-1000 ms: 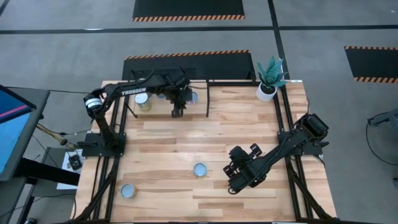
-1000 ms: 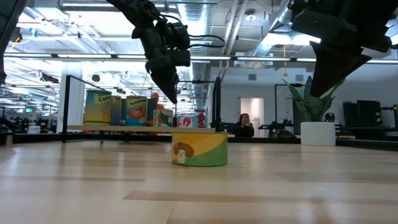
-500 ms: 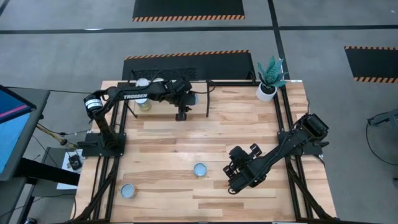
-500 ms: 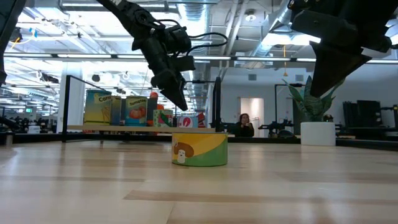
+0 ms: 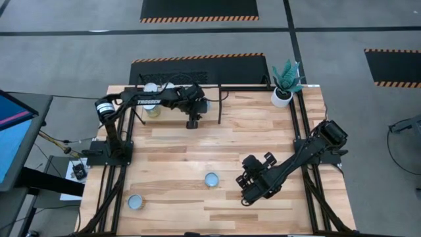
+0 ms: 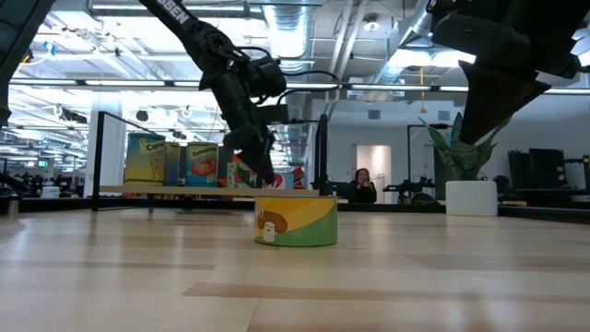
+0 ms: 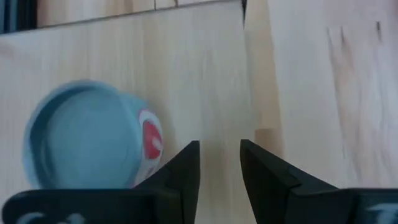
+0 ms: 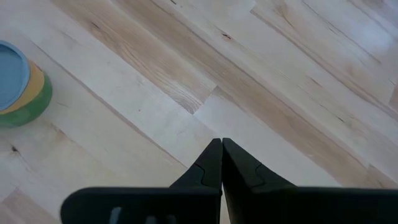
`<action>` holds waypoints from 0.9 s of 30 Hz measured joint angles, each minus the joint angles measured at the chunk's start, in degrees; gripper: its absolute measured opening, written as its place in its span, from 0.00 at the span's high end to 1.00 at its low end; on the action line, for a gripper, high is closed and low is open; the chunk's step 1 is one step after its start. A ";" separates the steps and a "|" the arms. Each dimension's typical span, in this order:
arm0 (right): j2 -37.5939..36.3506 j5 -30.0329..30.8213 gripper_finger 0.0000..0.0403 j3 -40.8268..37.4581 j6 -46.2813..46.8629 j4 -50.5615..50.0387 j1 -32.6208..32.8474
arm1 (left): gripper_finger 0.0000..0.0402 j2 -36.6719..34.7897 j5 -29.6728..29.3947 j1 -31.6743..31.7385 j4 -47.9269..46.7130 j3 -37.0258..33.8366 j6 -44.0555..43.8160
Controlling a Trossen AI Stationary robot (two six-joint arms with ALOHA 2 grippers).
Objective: Pick and place cans onto a shelf
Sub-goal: Adjust the tuna can on the shelf
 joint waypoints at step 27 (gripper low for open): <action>-0.02 0.05 0.94 0.01 -0.83 0.84 0.18 | 0.74 -0.44 -1.28 -1.20 0.97 0.35 0.45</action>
